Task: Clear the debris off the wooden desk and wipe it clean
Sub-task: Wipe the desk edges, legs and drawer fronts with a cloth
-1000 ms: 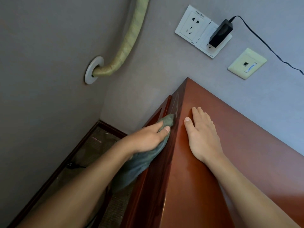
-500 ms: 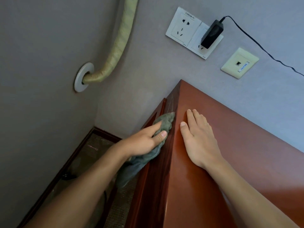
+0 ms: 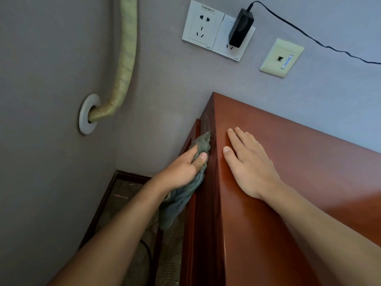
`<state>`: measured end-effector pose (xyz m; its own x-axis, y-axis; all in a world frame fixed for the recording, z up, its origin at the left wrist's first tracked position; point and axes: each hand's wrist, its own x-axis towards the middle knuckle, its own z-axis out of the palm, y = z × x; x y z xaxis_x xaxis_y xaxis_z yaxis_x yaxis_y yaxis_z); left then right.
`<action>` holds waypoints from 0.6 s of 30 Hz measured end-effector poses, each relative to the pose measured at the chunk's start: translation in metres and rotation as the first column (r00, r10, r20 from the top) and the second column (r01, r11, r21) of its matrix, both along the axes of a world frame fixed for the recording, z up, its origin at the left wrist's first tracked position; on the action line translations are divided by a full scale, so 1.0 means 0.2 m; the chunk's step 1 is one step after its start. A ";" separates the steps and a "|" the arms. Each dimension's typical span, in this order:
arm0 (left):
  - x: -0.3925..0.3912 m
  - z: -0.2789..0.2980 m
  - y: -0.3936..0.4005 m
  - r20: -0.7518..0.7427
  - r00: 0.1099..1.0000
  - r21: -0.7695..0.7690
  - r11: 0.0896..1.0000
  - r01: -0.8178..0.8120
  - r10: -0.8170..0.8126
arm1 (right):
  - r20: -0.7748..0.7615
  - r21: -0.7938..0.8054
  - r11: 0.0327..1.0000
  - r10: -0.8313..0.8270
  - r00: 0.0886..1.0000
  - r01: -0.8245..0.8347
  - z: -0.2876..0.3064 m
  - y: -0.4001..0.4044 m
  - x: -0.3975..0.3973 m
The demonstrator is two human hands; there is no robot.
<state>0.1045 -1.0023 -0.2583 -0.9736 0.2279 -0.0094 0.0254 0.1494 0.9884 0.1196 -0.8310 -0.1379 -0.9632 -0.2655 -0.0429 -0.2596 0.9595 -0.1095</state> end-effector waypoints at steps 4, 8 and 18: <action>0.05 0.00 0.02 -0.033 0.998 -0.027 0.998 -0.048 0.047 | 0.010 -0.045 0.999 0.012 1.000 -0.011 0.05 0.00 -0.04; 0.05 -0.02 0.02 0.043 0.995 -0.118 0.990 -0.082 0.088 | 0.092 -0.173 0.984 -0.025 0.995 0.040 0.09 -0.15 -0.34; -0.03 -0.10 -0.03 -0.064 0.996 -0.054 0.997 0.058 -0.061 | -0.124 -0.229 0.936 -0.302 0.945 0.269 -0.05 -0.22 -0.55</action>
